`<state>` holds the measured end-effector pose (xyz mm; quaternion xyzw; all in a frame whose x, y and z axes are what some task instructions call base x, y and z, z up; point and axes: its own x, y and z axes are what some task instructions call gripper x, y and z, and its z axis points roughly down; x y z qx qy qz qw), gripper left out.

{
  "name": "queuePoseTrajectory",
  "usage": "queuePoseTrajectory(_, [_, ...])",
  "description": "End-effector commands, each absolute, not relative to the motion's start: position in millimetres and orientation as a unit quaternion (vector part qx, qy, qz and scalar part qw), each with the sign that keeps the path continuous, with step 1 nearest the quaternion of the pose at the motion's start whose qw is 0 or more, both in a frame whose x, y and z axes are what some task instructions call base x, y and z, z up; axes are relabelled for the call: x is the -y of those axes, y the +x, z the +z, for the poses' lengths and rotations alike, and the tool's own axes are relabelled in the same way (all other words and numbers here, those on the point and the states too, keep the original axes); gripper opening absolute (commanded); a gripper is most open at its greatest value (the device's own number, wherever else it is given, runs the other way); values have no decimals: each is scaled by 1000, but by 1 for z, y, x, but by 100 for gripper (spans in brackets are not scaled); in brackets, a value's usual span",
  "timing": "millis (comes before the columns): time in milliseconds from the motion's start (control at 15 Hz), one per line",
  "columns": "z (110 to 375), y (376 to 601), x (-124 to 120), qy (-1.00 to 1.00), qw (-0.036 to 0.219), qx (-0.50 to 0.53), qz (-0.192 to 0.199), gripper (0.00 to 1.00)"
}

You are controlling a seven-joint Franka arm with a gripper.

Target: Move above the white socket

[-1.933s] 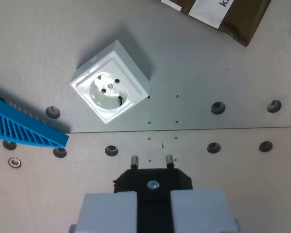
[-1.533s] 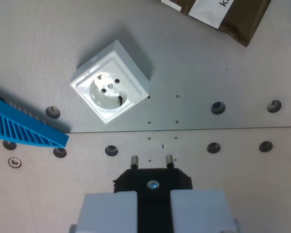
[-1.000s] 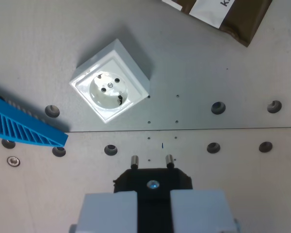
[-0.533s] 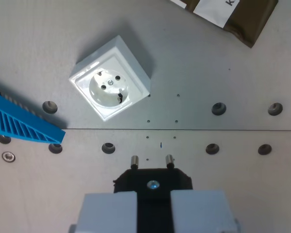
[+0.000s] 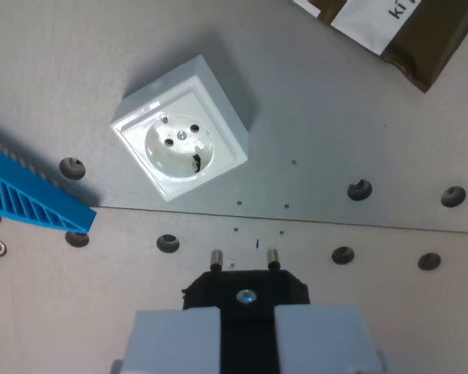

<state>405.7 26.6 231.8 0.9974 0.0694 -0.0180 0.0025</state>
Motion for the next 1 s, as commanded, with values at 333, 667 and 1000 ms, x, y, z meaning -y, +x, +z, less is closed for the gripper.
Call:
queuePoseTrajectory(333, [206,396,-32,982,11,-184,31,0])
queuePoseTrajectory(667, [187,394,-38,974,12,-223,29,0])
queuePoseTrajectory(1000, [168,391,-43,965,15,-259,29,0])
